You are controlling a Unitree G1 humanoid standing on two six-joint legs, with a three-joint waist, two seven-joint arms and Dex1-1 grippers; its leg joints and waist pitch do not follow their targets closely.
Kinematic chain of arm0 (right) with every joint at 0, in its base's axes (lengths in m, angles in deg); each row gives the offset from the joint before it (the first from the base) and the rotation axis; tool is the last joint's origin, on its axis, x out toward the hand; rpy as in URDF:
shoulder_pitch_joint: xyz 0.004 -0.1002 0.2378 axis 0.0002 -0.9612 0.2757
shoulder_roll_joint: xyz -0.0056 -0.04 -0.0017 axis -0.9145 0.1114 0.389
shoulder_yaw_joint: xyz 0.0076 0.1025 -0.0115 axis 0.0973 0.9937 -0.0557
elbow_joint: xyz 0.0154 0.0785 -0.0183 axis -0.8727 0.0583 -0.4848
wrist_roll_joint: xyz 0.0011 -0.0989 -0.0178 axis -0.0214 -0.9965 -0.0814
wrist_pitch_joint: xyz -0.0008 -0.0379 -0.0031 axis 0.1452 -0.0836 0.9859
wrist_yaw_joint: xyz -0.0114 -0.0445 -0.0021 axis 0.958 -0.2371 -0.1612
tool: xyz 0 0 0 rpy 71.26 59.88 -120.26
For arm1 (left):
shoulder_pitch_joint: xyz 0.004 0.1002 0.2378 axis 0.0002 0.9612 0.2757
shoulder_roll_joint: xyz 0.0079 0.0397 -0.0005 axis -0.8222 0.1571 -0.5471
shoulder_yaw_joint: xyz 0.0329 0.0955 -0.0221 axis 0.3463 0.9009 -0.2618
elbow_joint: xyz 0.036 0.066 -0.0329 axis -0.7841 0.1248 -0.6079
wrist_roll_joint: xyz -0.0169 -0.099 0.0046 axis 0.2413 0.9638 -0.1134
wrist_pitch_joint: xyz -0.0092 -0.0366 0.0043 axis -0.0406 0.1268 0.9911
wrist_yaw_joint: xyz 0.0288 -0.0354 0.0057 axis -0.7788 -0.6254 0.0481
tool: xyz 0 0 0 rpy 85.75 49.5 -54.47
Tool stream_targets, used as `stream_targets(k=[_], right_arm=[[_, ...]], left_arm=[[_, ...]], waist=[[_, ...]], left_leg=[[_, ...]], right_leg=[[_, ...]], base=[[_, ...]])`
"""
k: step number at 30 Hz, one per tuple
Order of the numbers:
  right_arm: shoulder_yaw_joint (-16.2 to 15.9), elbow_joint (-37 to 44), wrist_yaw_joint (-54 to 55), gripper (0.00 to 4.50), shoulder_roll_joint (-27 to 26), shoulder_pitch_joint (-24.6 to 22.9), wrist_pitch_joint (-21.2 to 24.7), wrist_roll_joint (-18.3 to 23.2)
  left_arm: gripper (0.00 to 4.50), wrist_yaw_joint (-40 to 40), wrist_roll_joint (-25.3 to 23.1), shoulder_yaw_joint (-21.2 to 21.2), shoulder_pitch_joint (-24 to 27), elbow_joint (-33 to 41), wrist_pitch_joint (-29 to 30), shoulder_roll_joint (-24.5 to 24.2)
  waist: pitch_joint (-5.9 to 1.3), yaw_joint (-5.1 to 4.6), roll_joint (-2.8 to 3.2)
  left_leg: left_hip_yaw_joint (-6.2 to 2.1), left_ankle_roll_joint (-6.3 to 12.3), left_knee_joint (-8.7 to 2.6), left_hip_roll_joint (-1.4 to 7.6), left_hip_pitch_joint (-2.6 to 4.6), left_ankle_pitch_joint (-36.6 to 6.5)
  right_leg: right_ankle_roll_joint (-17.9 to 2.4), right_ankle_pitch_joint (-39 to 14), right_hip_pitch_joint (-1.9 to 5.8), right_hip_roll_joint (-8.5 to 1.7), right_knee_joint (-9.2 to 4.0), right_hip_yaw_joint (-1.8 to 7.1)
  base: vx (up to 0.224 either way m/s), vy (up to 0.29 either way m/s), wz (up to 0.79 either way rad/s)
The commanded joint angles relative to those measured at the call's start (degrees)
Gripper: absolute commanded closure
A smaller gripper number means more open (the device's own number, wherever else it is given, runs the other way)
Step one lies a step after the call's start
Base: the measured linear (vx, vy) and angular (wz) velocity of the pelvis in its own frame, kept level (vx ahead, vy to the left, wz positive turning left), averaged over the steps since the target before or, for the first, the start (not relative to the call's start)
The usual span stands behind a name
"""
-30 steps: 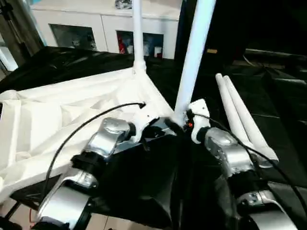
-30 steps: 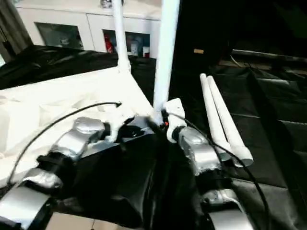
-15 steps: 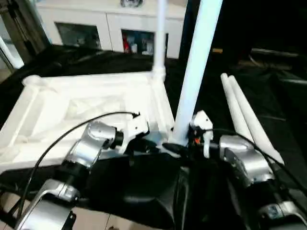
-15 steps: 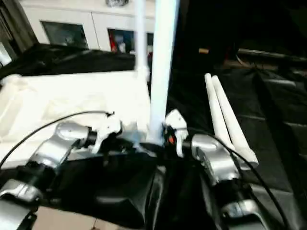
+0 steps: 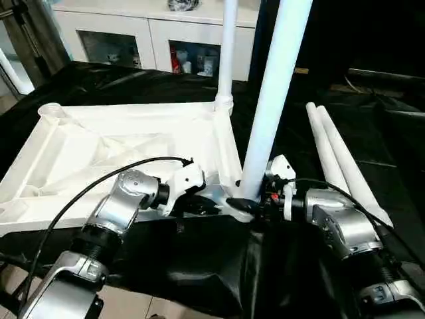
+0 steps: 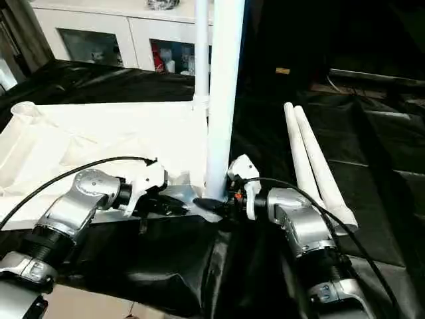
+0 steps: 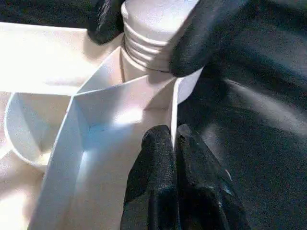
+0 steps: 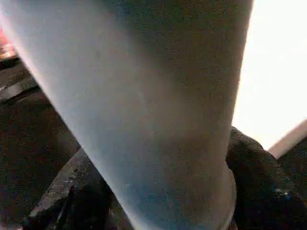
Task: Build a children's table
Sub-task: Rotate leg to tighten
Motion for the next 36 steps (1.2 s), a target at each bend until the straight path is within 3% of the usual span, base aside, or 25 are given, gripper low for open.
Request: stream_targets(k=[1, 8, 11, 12, 14, 15, 17, 20, 24, 26, 29, 30, 32, 33, 36], right_arm=[[-2.5, -2.2, 5.4, 1.77, -4.3, 0.3, 0.1, -1.6], [0.6, -7.9, 20.6, 1.80, -12.0, 3.1, 0.9, -3.0], [1.4, -8.9, 23.3, 1.80, -13.4, 3.9, -0.5, -3.5], [2.1, -9.9, 24.7, 1.80, -14.4, 4.6, -2.8, -3.7], [3.1, -10.4, 24.9, 1.80, -15.2, 5.0, -3.6, -2.9], [3.6, -10.4, 24.8, 1.24, -15.4, 5.1, -3.4, -2.5], [4.1, -10.0, 24.3, 1.10, -15.6, 5.1, -3.0, -1.7], [4.2, -9.8, 25.7, 0.74, -15.3, 5.1, -4.1, -2.7], [7.8, -7.3, 29.0, 0.74, -12.7, 3.9, -7.6, -2.9], [8.9, -5.9, 28.6, 0.74, -12.0, 3.4, -7.2, -2.0], [10.9, -2.6, 27.8, 0.64, -10.3, 2.0, -6.5, -0.4], [12.5, 0.4, 26.9, 0.64, -8.2, 0.6, -6.3, 0.5], [13.1, 1.4, 26.6, 0.64, -7.4, 0.1, -6.1, 1.0], [13.6, 2.6, 26.0, 0.64, -6.5, -0.5, -5.8, 1.4], [13.1, 6.5, 23.3, 0.64, -3.8, -2.9, -4.1, 2.2]], left_arm=[[4.50, 7.6, 2.7, -3.1, -3.1, -2.0, -0.8, 5.5], [4.50, 22.4, 0.7, -5.8, -10.0, -10.4, 1.2, 11.2], [4.50, 24.4, 0.5, -6.1, -11.2, -12.0, 1.0, 12.0], [4.50, 24.9, 0.1, -6.0, -11.9, -13.1, -0.1, 12.4], [4.50, 24.6, -0.5, -5.6, -12.2, -14.0, -1.1, 12.5], [4.50, 24.4, -0.8, -5.4, -12.3, -14.3, -1.5, 12.5], [4.50, 24.1, -1.0, -5.1, -12.2, -14.5, -2.0, 12.4], [4.50, 24.0, -1.4, -4.6, -12.3, -15.4, -3.7, 12.4], [4.50, 28.4, -2.5, -4.9, -12.7, -17.1, -8.9, 12.7], [4.50, 28.4, -2.0, -5.5, -12.7, -16.9, -9.5, 12.8], [4.06, 28.6, -1.0, -6.8, -12.4, -15.3, -9.7, 12.6], [3.95, 27.6, -0.5, -7.4, -11.6, -13.0, -9.6, 11.9], [3.81, 28.2, -0.8, -7.6, -11.2, -12.4, -10.1, 11.3], [3.71, 28.6, -0.7, -8.2, -10.6, -11.4, -10.0, 10.6], [3.57, 31.7, -1.2, -9.7, -8.9, -8.6, -8.9, 7.7]], waist=[[-3.23, -0.03, -0.99], [-3.34, -0.20, -0.97], [-3.47, -0.05, -1.00], [-3.62, -0.05, -0.58], [-3.65, -0.04, -0.53], [-3.71, -0.04, -0.50], [-3.67, -0.08, -0.41], [-3.57, -0.08, -0.43], [-3.36, 0.02, -0.82], [-3.44, 0.16, -0.90], [-3.66, 0.10, -1.15], [-3.99, 0.51, -0.99], [-4.18, 0.62, -0.74], [-4.06, 0.34, -0.95], [-3.85, 0.19, -1.15]], left_leg=[[1.14, 2.45, -3.85, -0.37, -0.73, -8.1], [1.13, 1.85, -3.81, -0.62, -0.69, -7.7], [1.10, 2.54, -3.73, -0.56, -0.88, -6.7], [1.11, 2.72, -3.66, -0.53, -0.89, -6.2], [1.11, 3.08, -3.65, -0.64, -0.92, -5.9], [1.06, 3.35, -3.63, -0.60, -0.96, -5.7], [1.06, 3.88, -3.64, -0.51, -0.91, -5.9], [1.08, 3.92, -3.70, -0.50, -0.81, -7.1], [1.10, 3.47, -3.84, -0.44, -0.75, -8.7], [1.06, 3.65, -3.83, -0.52, -0.86, -8.1], [0.95, 4.27, -3.69, -0.47, -1.27, -5.1], [1.01, 5.29, -3.29, -0.46, -1.18, -2.6], [1.05, 6.04, -3.21, -0.13, -1.01, -0.9], [1.06, 6.58, -3.15, -0.27, -1.22, -0.7], [1.19, 7.82, -3.04, -0.31, -0.99, -1.7]], right_leg=[[-9.8, -19.5, 3.82, -2.47, -4.82, 1.23], [-9.0, -20.2, 3.81, -2.44, -5.05, 1.26], [-9.8, -16.6, 4.08, -2.48, -4.76, 1.32], [-10.5, -14.6, 4.10, -2.52, -4.61, 1.32], [-11.2, -12.9, 4.29, -2.44, -4.51, 1.23], [-11.7, -11.6, 4.42, -2.46, -4.32, 1.26], [-12.4, -10.4, 4.45, -2.43, -4.30, 1.22], [-12.4, -12.0, 4.42, -2.51, -4.52, 1.20], [-10.4, -17.2, 4.20, -2.56, -5.00, 1.24], [-9.9, -17.0, 4.31, -2.52, -4.90, 1.28], [-10.7, -11.6, 4.77, -2.58, -4.23, 1.20], [-12.5, -5.7, 5.05, -2.58, -3.59, 1.36], [-14.4, -1.0, 4.75, -2.53, -3.11, 1.28], [-15.2, 1.9, 4.93, -2.31, -2.89, 1.13], [-15.4, 2.4, 5.06, -2.25, -2.94, 1.18]], base=[[0.000, 0.000, 0.00], [0.000, 0.000, 0.00], [0.000, 0.000, 0.00], [0.000, 0.000, 0.00], [0.000, 0.000, 0.00], [0.000, 0.000, 0.00], [0.000, 0.000, 0.00], [0.000, 0.000, 0.00], [0.000, 0.000, 0.00], [0.000, 0.000, 0.00], [0.000, 0.000, 0.00], [0.000, 0.000, 0.00], [0.000, 0.000, 0.00], [0.000, 0.000, 0.00], [0.000, 0.000, 0.00]])
